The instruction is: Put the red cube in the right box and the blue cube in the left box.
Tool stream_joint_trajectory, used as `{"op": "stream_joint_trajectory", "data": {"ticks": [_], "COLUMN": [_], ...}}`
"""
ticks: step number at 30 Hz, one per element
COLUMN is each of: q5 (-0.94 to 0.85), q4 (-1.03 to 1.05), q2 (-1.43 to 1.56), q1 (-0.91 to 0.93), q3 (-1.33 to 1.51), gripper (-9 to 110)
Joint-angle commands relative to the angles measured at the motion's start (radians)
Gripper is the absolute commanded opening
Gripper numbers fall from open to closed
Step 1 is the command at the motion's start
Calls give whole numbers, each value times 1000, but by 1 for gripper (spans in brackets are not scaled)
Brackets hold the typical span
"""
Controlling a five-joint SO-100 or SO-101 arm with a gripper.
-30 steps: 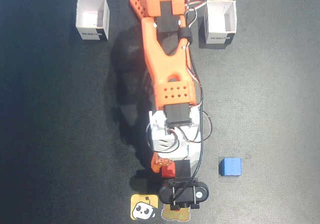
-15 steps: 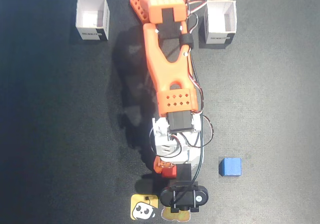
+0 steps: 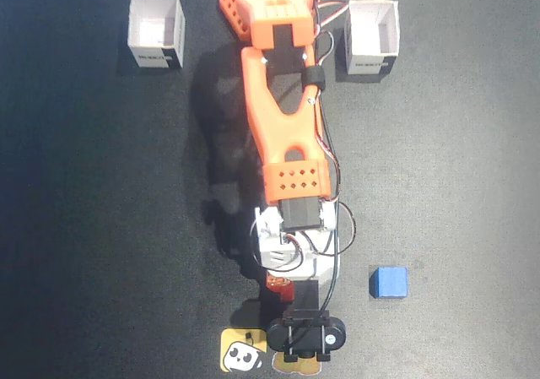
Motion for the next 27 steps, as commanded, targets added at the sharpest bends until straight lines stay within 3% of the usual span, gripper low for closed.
{"op": "stream_joint_trajectory", "data": {"ticks": [1, 11, 27], "q5": [-14, -60, -127], "q4": [-12, 81, -18], "q2": [17, 137, 597], "q1": [6, 31, 137], "q3": [-55, -29, 465], "gripper": [11, 12, 12]}}
